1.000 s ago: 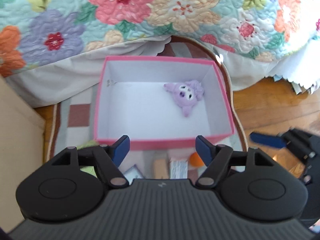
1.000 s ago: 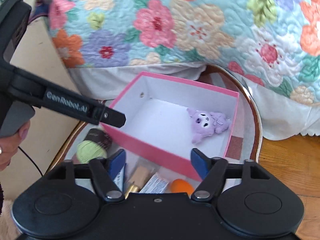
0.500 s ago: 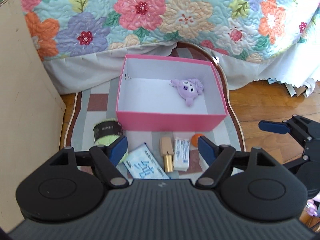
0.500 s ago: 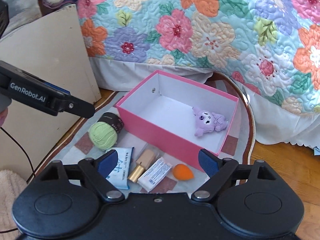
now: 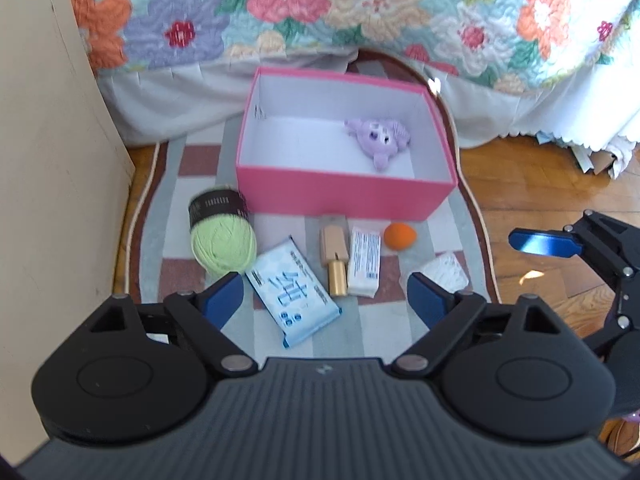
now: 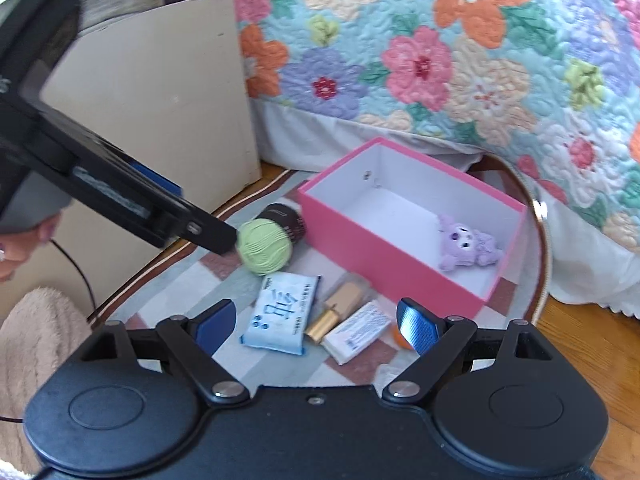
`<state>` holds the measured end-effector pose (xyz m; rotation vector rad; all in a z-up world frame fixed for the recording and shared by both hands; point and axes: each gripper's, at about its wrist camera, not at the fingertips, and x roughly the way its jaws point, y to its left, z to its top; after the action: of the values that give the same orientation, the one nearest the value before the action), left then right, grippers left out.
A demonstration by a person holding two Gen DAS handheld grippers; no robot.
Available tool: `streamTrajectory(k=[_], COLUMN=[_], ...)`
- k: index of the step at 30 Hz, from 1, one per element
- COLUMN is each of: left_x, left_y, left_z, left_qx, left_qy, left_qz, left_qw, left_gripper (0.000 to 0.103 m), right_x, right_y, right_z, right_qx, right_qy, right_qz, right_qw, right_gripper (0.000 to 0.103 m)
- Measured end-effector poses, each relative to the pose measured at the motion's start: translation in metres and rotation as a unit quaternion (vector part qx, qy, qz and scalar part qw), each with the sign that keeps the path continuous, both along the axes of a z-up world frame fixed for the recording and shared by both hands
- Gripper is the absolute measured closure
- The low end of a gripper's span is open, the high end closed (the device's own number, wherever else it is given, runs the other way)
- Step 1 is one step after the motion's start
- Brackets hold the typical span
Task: Organize objects
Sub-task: 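Withdraw the left tool and move it toward the wet-wipe pack, then close the left gripper on the blue-and-white wet-wipe pack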
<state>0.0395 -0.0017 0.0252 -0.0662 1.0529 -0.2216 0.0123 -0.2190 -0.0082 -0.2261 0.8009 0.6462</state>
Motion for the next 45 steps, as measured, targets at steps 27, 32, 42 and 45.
streamTrajectory(k=[27,32,42,45], left_x=[0.033,0.040,0.048,0.051], left_y=[0.038,0.037,0.041,0.042], left_z=[-0.153,-0.176,-0.190,-0.195], left_qx=[-0.018,-0.010,-0.023,-0.047], left_qy=[0.080,0.097,0.082,0.087], left_qz=[0.062,0.066,0.093,0.099], left_qw=[0.9947,0.9930,0.9920,0.9902], left_gripper=[0.016,0.025,0.052,0.060], right_x=[0.031,0.043,0.042,0.043], right_y=[0.096,0.106,0.119,0.119], right_z=[-0.139,-0.162,-0.183,-0.186], right_qx=[-0.042,-0.051,-0.089,-0.094], right_qy=[0.038,0.048,0.030,0.032], right_qz=[0.086,0.060,0.048,0.046], right_qw=[0.995,0.996,0.994,0.994], right_gripper=[0.013,0.016,0.016,0.017])
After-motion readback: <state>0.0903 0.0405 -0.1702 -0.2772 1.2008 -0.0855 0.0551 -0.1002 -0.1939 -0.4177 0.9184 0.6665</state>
